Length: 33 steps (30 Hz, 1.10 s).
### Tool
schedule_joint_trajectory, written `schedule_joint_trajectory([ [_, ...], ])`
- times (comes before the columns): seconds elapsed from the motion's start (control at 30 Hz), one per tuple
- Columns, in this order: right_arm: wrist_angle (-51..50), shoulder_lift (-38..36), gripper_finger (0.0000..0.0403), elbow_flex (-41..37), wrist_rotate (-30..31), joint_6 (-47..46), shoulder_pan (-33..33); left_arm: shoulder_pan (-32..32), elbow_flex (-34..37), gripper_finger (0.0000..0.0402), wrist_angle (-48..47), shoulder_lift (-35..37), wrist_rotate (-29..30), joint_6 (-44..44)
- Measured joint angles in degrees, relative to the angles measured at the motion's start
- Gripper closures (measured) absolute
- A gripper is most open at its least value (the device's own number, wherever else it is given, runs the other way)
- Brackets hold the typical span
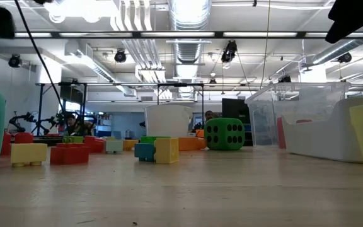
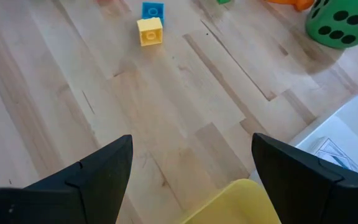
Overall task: Pick & Place Toys
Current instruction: Put the yellow deck of cards into the white bin
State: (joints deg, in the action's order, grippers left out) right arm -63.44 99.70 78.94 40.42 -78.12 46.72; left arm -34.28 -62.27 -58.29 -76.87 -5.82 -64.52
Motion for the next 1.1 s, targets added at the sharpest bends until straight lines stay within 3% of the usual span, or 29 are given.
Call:
schedule_joint_trajectory([
  [0.2,0.28,0.00,0.0081,0.00,0.00,0.61,0.00,-11.50,-6.44,0.0046,-0.46,-2.27,9.04,-9.27],
  [0.4,1.49,0.00,0.0081,-0.04,0.00,2.28,0.00,-17.23,-13.00,0.0046,-4.45,-10.75,10.10,-14.72],
  [0.73,2.33,-0.07,0.0081,-0.11,0.09,6.13,0.00,-21.09,-25.16,0.0047,-6.81,-25.53,6.52,-18.12],
  [0.93,2.82,-0.09,0.0081,-0.11,0.13,9.35,0.00,-21.14,-25.56,0.0047,-6.73,-29.22,6.66,-25.24],
  [1.1,2.87,-0.09,0.0081,0.02,0.15,12.63,0.00,-21.07,-25.52,0.0047,-7.00,-30.61,7.15,-25.74],
])
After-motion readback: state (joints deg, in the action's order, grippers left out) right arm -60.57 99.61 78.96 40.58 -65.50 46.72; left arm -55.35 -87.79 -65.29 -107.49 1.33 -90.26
